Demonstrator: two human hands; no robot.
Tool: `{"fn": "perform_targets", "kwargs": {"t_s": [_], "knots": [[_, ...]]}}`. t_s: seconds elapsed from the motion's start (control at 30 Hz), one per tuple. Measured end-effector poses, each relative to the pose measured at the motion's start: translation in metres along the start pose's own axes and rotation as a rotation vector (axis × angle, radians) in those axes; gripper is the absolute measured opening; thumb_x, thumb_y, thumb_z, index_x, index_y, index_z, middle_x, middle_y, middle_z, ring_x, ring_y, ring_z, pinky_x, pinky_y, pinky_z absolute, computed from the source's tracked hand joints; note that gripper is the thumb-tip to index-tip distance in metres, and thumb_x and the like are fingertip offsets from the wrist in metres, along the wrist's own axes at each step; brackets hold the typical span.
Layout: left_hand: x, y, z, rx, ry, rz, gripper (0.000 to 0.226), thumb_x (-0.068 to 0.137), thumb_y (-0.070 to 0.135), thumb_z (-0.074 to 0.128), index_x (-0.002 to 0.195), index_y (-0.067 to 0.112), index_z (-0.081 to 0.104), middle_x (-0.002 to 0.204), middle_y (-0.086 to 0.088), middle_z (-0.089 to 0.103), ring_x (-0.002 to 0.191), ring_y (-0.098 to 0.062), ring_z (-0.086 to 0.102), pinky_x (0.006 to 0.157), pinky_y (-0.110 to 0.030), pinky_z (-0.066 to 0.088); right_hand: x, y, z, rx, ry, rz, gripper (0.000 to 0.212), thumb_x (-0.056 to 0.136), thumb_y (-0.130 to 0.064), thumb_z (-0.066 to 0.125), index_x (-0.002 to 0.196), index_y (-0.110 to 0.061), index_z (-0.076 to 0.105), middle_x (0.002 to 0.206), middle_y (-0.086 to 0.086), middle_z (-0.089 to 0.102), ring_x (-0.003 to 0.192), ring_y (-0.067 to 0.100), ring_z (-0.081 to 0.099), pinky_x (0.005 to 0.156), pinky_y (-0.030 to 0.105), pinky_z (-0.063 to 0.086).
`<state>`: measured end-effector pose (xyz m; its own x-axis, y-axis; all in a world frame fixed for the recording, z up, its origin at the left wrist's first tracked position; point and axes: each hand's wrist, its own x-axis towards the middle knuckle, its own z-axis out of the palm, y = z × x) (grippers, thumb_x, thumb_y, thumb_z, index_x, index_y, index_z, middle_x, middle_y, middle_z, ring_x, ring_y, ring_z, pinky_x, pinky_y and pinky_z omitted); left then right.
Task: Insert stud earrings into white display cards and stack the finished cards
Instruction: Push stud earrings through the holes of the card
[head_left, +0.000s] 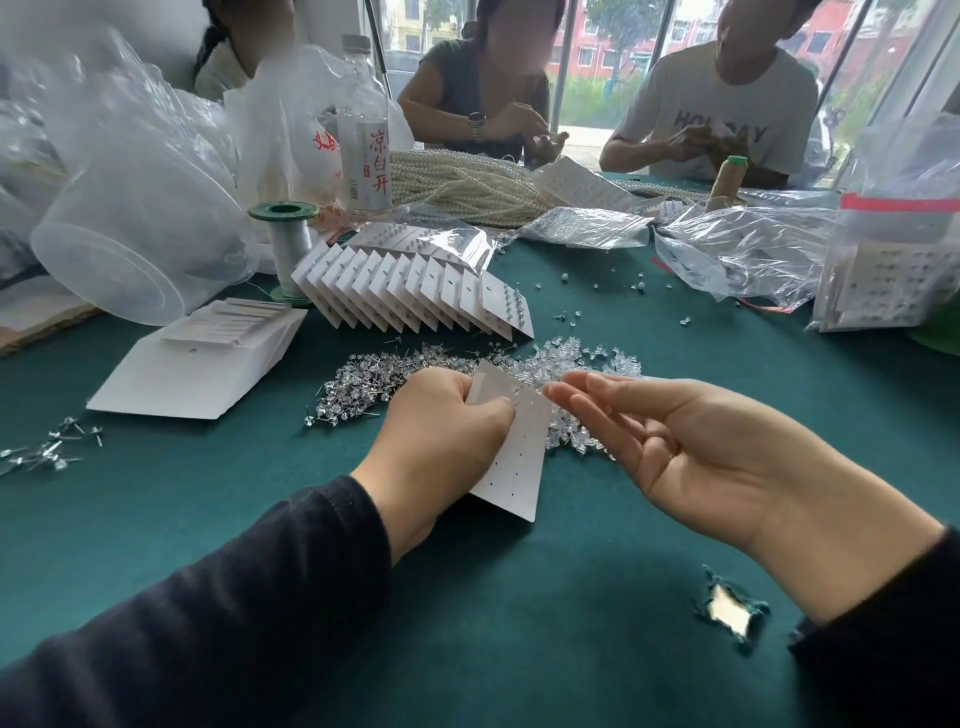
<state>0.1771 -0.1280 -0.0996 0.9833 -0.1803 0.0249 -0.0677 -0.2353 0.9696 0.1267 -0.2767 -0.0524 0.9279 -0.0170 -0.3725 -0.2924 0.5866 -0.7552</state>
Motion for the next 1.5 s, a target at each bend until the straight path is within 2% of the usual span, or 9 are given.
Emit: {"fn": "perform_targets", "kwargs": {"t_s": [0.13,0.3,0.43,0.53,0.63,0.8,1.0,1.23,1.5], "knots": [[0.000,0.000,0.000,0.008,0.002,-0.008,0.019,0.082,0.011,0.056,0.078,-0.006,0.064,0.068,-0.014,0.069,0.051,-0.022,0.063,0.046,-0.026,0.049,0.003,0.002,0.000,-0.157,0.081,-0.096,0.018,0.060,-0.006,0.067,0.073,0.005,0.062,0.059,0.014,0.066,0.051,0.017,0.066,0.042,0.019,0.052],[0.000,0.002,0.000,0.016,0.009,-0.003,0.020,0.082,0.011,0.057,0.079,-0.007,0.064,0.073,-0.018,0.070,0.056,-0.025,0.064,0.051,-0.030,0.050,-0.003,-0.006,-0.004,-0.145,0.017,0.007,0.019,0.084,0.014,0.041,0.097,0.017,0.055,0.092,0.029,0.067,0.082,0.029,0.069,0.062,0.033,0.058],[0.000,0.002,0.000,0.026,0.006,-0.010,0.019,0.082,0.012,0.057,0.074,-0.004,0.065,0.071,-0.016,0.069,0.056,-0.026,0.064,0.052,-0.030,0.050,-0.003,-0.002,-0.002,-0.220,0.019,-0.053,0.018,0.082,0.017,0.043,0.088,0.014,0.060,0.077,0.025,0.069,0.071,0.028,0.071,0.053,0.027,0.058],[0.000,0.003,0.000,0.022,0.001,-0.027,0.019,0.083,0.012,0.057,0.070,-0.001,0.064,0.066,-0.012,0.067,0.053,-0.023,0.062,0.049,-0.026,0.048,-0.002,0.003,-0.001,-0.343,0.045,-0.084,0.004,0.080,0.004,0.058,0.083,0.004,0.059,0.065,0.017,0.069,0.053,0.021,0.068,0.042,0.021,0.052],[-0.001,0.003,0.000,0.007,-0.014,-0.035,0.018,0.083,0.011,0.056,0.071,0.001,0.065,0.065,-0.010,0.066,0.053,-0.022,0.061,0.048,-0.025,0.048,0.000,0.005,-0.002,-0.498,0.081,-0.193,0.007,0.079,-0.006,0.064,0.075,-0.003,0.060,0.059,0.010,0.067,0.043,0.014,0.060,0.039,0.017,0.047],[-0.002,0.004,-0.001,-0.008,-0.024,-0.034,0.018,0.083,0.010,0.056,0.069,0.003,0.065,0.064,-0.009,0.066,0.051,-0.020,0.062,0.046,-0.025,0.048,0.000,0.009,-0.001,-0.514,0.042,-0.326,0.003,0.081,0.006,0.060,0.082,0.002,0.060,0.071,0.014,0.071,0.052,0.018,0.065,0.049,0.020,0.053],[-0.003,0.005,-0.001,-0.020,-0.031,-0.031,0.025,0.084,0.011,0.059,0.059,0.010,0.062,0.055,-0.001,0.064,0.045,-0.013,0.060,0.041,-0.019,0.047,0.006,0.021,-0.002,-0.807,0.056,-0.553,0.011,0.085,0.003,0.054,0.079,-0.006,0.056,0.070,0.004,0.072,0.054,0.019,0.066,0.050,0.022,0.052],[-0.006,0.007,0.002,-0.023,-0.045,-0.009,0.021,0.085,0.012,0.058,0.065,0.010,0.065,0.065,-0.006,0.066,0.053,-0.018,0.061,0.048,-0.022,0.047,0.015,0.030,-0.003,-0.987,0.098,-0.739,0.014,0.072,-0.004,0.072,0.067,-0.016,0.066,0.061,-0.002,0.067,0.052,0.005,0.058,0.055,0.021,0.048],[-0.006,0.006,0.003,-0.001,-0.044,0.035,0.020,0.084,0.011,0.055,0.073,-0.002,0.065,0.070,-0.013,0.065,0.062,-0.025,0.061,0.057,-0.033,0.048,0.018,0.038,0.002,-1.142,0.171,-0.919,0.014,0.072,-0.010,0.073,0.065,-0.021,0.069,0.061,-0.011,0.065,0.057,0.011,0.062,0.061,0.027,0.051]]}}
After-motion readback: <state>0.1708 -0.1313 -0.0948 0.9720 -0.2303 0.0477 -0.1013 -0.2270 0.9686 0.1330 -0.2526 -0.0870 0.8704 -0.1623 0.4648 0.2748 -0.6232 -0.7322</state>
